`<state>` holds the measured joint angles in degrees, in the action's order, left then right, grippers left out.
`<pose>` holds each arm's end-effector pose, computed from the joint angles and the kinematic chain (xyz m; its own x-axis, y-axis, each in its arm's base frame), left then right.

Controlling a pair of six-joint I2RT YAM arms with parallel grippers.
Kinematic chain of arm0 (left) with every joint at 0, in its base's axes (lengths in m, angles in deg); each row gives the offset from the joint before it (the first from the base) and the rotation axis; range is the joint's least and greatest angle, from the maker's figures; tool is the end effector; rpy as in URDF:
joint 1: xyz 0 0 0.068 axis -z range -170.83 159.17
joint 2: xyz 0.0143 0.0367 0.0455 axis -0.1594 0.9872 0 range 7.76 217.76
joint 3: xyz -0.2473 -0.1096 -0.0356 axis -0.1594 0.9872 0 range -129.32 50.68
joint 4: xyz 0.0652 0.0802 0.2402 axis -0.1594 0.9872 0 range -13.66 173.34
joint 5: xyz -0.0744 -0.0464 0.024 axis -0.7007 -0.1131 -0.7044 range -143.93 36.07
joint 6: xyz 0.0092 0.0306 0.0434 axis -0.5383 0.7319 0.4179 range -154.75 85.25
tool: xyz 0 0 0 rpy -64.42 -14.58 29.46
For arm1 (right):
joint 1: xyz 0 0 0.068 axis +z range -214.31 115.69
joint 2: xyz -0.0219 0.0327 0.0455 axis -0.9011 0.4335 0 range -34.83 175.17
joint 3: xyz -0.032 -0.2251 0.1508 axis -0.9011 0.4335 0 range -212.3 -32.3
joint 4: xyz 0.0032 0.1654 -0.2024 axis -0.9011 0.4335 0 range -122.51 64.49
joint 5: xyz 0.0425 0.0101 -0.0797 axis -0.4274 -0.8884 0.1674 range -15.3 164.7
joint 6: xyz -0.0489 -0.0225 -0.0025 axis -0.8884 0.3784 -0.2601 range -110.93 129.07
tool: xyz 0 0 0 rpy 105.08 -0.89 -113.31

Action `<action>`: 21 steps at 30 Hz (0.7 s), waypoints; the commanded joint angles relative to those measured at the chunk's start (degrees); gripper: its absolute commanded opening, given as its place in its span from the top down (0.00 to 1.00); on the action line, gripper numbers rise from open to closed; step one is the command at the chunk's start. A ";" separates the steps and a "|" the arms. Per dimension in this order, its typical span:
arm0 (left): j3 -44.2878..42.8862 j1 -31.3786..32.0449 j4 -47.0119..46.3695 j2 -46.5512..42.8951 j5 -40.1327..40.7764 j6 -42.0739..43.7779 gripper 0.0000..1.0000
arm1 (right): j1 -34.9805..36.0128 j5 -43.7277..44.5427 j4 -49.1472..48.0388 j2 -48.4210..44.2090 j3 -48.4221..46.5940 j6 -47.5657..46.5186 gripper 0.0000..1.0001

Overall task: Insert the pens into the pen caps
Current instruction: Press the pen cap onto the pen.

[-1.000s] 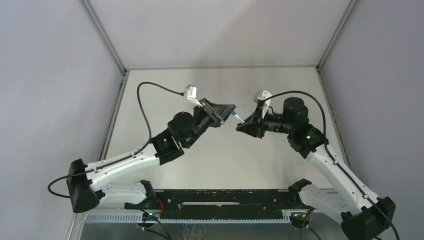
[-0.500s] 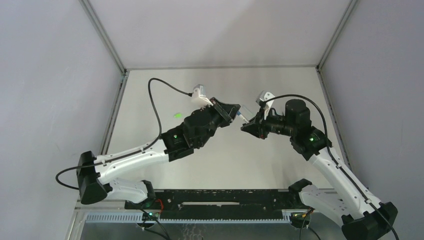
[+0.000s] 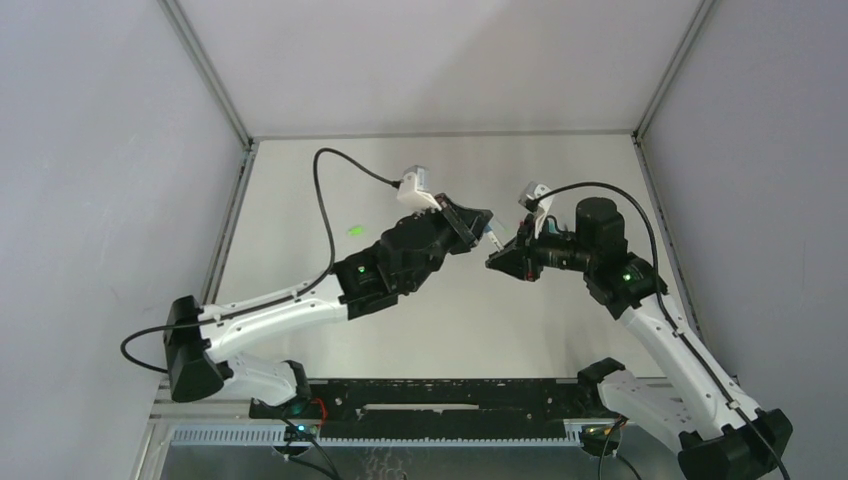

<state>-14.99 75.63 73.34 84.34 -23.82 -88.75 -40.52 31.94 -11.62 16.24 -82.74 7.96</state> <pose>0.1420 -0.2812 0.3684 -0.5133 -0.5739 -0.6380 0.3050 0.5729 -0.7608 0.1667 0.0999 0.3394 -0.3187 -0.1559 -0.9349 -0.8804 0.4141 0.2311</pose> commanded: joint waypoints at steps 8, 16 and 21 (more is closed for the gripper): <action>1.32 10.14 14.21 8.79 -25.17 -5.68 1.00 | 8.08 26.69 -16.27 3.80 -6.54 -10.92 1.00; -5.31 12.81 26.89 14.88 -24.30 4.12 1.00 | -0.24 8.26 -18.40 2.33 -6.60 -2.06 1.00; -2.51 13.81 26.48 13.77 -23.28 8.35 1.00 | -2.76 -1.80 -21.67 2.45 -6.34 3.46 1.00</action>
<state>-23.38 78.38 83.04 94.67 -23.89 -83.22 -40.34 39.19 2.50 20.35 -82.69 3.94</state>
